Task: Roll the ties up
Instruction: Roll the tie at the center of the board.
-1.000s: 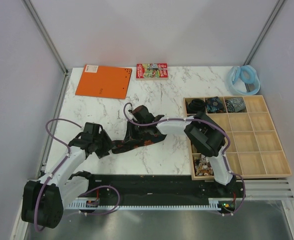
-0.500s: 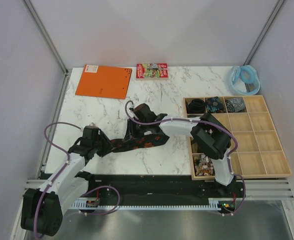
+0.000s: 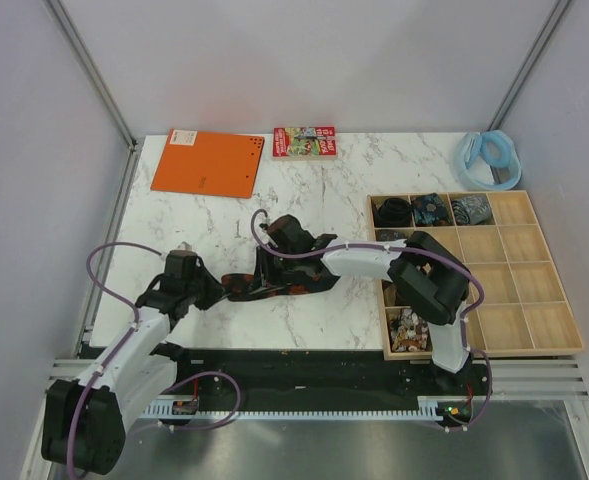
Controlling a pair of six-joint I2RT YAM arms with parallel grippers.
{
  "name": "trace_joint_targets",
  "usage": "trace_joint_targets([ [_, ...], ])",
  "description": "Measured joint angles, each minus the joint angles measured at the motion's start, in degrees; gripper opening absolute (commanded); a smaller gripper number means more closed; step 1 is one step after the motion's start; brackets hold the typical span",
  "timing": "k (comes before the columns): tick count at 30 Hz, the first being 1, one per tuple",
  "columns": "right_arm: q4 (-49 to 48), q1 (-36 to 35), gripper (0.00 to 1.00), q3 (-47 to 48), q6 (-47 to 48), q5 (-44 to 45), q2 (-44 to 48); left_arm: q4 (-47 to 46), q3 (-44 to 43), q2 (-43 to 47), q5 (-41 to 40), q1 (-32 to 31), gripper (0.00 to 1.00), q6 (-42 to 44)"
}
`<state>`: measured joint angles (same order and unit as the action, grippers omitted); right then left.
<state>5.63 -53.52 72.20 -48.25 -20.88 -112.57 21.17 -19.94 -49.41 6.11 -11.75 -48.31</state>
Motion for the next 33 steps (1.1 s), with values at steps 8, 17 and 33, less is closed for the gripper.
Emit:
trace_joint_targets([
  [8,0.0,1.3,0.32,2.0,-0.6,0.4,-0.7,5.8,-6.8,-1.9,-3.4,-2.5,0.06,2.5],
  [17,-1.1,1.7,0.31,2.1,-2.3,0.4,-0.8,12.2,-13.2,-2.9,-11.9,-10.5,0.06,3.8],
  [33,-10.6,1.6,0.27,-0.8,-7.9,-1.5,-3.8,21.0,-23.2,-14.9,-25.2,-23.8,0.05,3.4],
])
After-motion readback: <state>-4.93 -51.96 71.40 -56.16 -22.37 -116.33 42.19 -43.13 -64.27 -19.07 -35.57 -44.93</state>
